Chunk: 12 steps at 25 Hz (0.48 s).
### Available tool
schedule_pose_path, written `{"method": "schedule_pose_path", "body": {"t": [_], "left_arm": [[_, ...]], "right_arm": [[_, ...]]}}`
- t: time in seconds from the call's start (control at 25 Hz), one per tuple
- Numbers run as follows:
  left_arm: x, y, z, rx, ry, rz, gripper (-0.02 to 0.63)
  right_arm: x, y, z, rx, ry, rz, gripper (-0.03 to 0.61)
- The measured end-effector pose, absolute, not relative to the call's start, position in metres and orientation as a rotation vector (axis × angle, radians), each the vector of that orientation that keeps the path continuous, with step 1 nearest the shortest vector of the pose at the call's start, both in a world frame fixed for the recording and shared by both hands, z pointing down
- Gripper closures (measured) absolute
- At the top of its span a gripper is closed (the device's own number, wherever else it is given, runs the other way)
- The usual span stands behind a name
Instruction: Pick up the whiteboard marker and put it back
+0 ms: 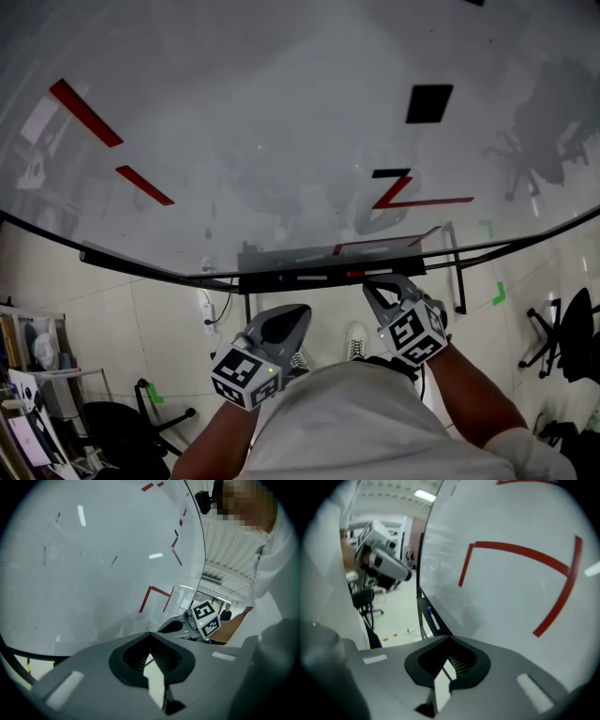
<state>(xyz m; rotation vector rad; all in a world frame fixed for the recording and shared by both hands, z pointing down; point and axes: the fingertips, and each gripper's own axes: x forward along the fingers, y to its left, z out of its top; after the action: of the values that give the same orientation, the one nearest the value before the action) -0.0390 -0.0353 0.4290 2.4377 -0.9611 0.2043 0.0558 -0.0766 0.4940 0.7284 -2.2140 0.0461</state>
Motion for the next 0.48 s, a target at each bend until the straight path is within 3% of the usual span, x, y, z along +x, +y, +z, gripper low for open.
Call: {"method": "schedule_pose_path", "body": {"t": [0.2, 0.48], "left_arm": [[-0.038, -0.036, 0.423, 2.447, -0.963, 0.190, 0.597], [-0.040, -0.035, 0.420, 2.451, -0.976, 0.188, 0.597]], "right_arm": [[0.054, -0.073, 0.475, 0.848, -2.440, 0.506, 0.577], [0.054, -0.068, 0.462, 0.865, -2.502, 0.619, 0.577]]}}
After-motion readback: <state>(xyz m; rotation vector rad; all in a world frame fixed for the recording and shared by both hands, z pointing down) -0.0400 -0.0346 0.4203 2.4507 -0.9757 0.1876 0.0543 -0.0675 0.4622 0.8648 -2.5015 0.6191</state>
